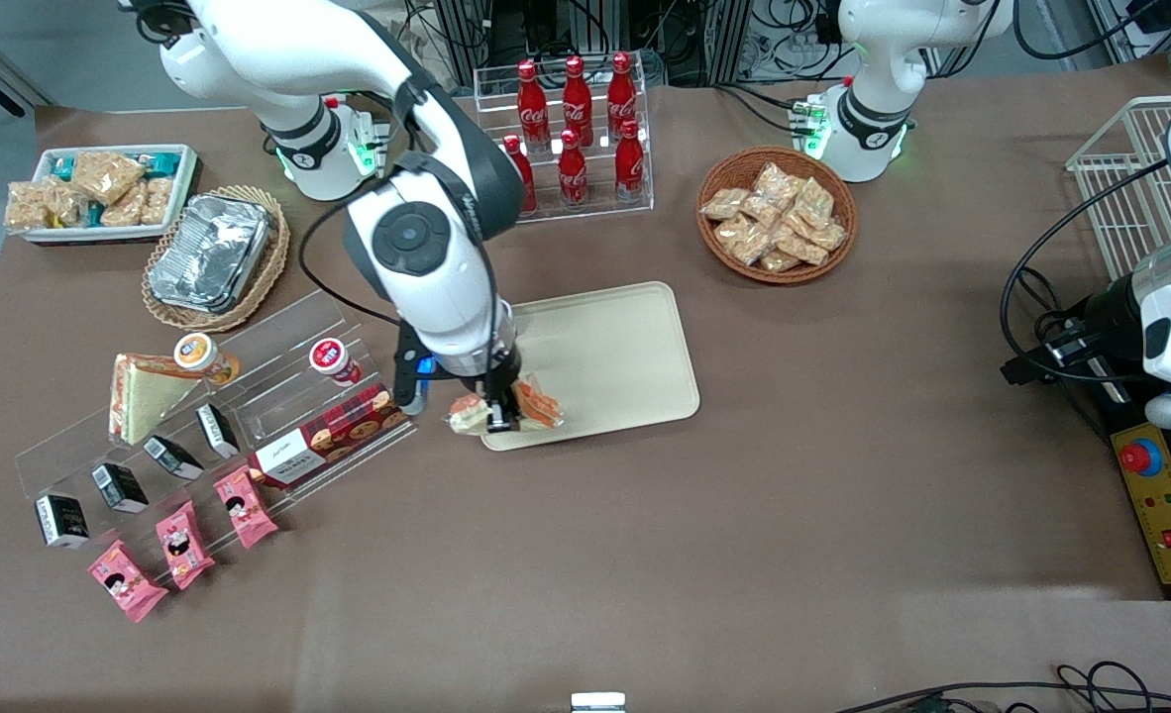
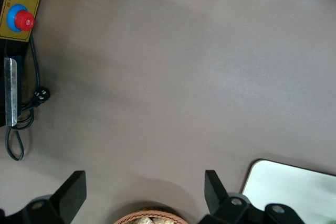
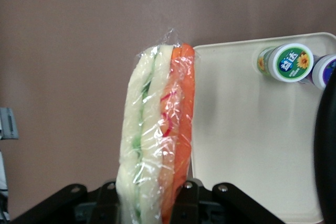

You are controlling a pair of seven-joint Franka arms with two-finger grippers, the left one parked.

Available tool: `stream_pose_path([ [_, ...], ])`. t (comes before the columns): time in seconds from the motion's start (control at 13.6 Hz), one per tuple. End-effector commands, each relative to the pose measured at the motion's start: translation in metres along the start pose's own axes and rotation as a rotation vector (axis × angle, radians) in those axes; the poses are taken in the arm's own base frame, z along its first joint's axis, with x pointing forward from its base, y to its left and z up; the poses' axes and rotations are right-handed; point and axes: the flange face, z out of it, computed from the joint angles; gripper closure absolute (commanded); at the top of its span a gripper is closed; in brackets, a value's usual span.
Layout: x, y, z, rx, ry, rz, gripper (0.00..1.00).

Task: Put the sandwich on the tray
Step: 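Carry the sandwich with the right gripper over the cream tray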

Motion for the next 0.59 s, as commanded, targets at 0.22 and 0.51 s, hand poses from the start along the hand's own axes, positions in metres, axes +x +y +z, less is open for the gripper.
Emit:
stream_pose_path([
  [0.22,-0.043,0.025,0.055,0.033,0.007,-0.067,1.0],
  [0.51,-0.067,0.065,0.098,0.068,0.031,-0.073,1.0],
])
